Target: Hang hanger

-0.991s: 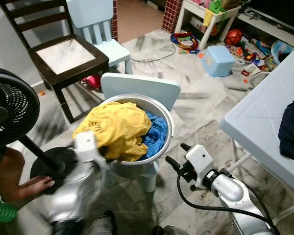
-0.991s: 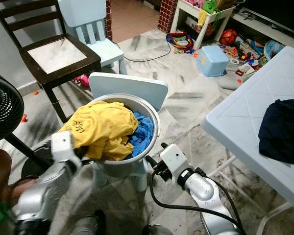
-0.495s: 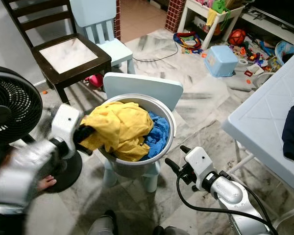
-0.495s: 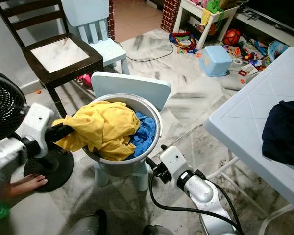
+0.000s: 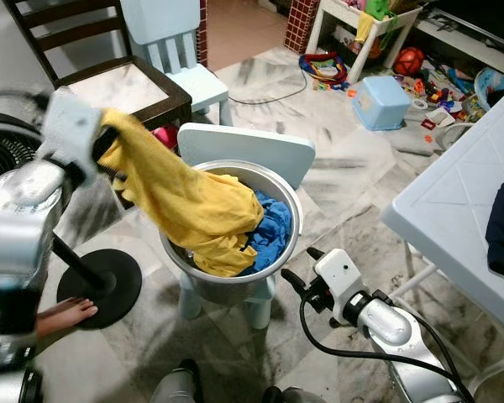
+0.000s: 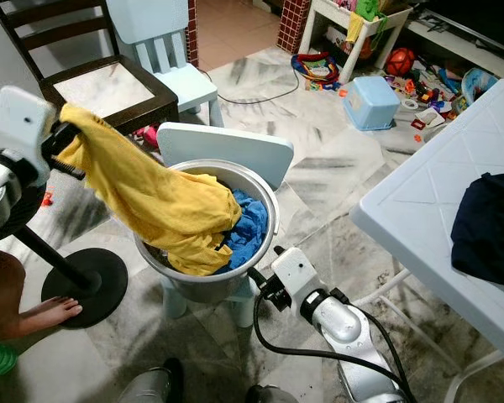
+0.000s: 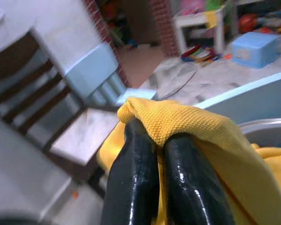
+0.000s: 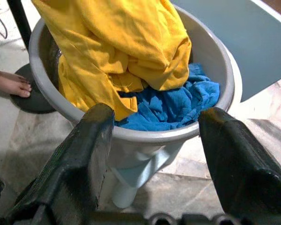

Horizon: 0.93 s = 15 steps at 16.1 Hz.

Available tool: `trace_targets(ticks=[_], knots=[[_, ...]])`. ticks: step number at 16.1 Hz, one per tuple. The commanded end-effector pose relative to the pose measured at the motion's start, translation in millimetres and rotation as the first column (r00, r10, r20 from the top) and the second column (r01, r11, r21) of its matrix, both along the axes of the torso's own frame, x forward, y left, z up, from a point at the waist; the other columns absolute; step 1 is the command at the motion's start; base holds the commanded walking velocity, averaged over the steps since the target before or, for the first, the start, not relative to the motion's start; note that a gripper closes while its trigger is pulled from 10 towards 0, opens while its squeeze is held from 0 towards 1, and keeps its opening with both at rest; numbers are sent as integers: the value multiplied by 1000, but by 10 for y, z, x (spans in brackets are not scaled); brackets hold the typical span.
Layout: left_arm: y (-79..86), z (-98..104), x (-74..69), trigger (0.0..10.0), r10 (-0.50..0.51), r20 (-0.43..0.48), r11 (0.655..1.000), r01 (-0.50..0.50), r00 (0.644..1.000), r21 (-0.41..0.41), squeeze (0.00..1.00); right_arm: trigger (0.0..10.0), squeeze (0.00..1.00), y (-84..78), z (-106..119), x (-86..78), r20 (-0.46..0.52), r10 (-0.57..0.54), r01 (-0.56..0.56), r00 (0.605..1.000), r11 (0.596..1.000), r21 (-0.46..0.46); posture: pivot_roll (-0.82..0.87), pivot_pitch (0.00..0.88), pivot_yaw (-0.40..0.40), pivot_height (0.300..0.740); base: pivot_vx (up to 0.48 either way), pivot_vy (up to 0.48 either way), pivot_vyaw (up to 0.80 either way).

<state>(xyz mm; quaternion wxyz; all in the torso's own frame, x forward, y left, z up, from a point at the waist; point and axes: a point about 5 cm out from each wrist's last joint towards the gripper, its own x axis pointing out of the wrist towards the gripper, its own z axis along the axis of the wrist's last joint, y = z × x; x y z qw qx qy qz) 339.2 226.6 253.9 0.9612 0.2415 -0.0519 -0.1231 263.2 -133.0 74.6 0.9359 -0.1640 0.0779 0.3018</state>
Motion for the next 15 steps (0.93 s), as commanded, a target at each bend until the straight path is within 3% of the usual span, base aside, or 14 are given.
trace_targets(ticks=[1, 2, 3, 4, 5, 6, 8, 9, 10, 12, 13, 14, 15], knots=[[-243, -37, -17, 0, -188, -31, 978, 190, 982, 80, 0, 10000, 0, -30, -34, 3, -8, -15, 14, 1000, 1000, -10, 34, 153, -69, 740, 0, 0, 0], [-537, -251, -213, 0, -448, -206, 857, 483, 870, 177, 0, 10000, 0, -26, -37, 2, -8, -19, 19, 1000, 1000, -7, 36, 154, -68, 740, 0, 0, 0], [-676, -477, -476, 0, -590, -397, 716, 683, 703, 147, 0, 10000, 0, -21, -45, -4, -10, -20, 20, 1000, 1000, -6, 36, 154, -68, 740, 0, 0, 0], [-696, -523, -535, 0, -611, -434, 686, 717, 662, 127, 0, 10000, 0, -20, -47, -6, -10, -20, 20, 1000, 1000, -6, 36, 154, -68, 740, 0, 0, 0], [-764, -725, -728, 0, -646, -553, 613, 790, 525, 34, 0, 10000, 0, -12, -57, -12, -12, -20, 20, 1000, 1000, -6, 38, 154, -68, 740, 0, 0, 0], [-780, -997, -942, 0, -630, -677, 525, 851, 381, -10, 0, 10000, 0, -4, -58, -14, -12, -19, 19, 1000, 1000, -5, 34, 155, -68, 740, 0, 0, 0], [-808, -1211, -1104, 0, -632, -723, 470, 880, 279, -71, 0, 10000, 0, -14, -61, -17, -12, -21, 21, 1000, 1000, -7, 34, 155, -68, 740, 0, 0, 0], [-806, -1252, -1141, 0, -630, -733, 466, 880, 256, -94, 0, 10000, 0, -32, -60, -20, -12, -21, 21, 1000, 1000, -10, 29, 160, -76, 740, 0, 0, 0], [-809, -1248, -1143, 0, -635, -728, 476, 873, 258, -105, 0, 10000, 0, -39, -61, -21, -13, -21, 21, 1000, 1000, -12, 29, 160, -78, 740, 0, 0, 0], [-803, -1275, -1084, 0, -622, -719, 514, 854, 310, -77, 0, 10000, 0, -37, -60, -13, -12, -20, 19, 1000, 1000, -14, 29, 160, -80, 740, 0, 0, 0], [-801, -1282, -1035, 0, -623, -696, 548, 834, 356, -64, 0, 10000, 0, -28, -58, -7, -11, -18, 18, 1000, 1000, -14, 29, 161, -81, 740, 0, 0, 0], [-803, -1265, -925, 0, -610, -647, 607, 795, 457, -11, 0, 10000, 0, -24, -57, -7, -10, -16, 16, 1000, 1000, -15, 28, 161, -83, 740, 0, 0, 0], [-804, -1246, -857, 0, -604, -613, 648, 761, 509, -7, 0, 10000, 0, -25, -57, -8, -10, -16, 16, 1000, 1000, -15, 28, 161, -83, 740, 0, 0, 0]])
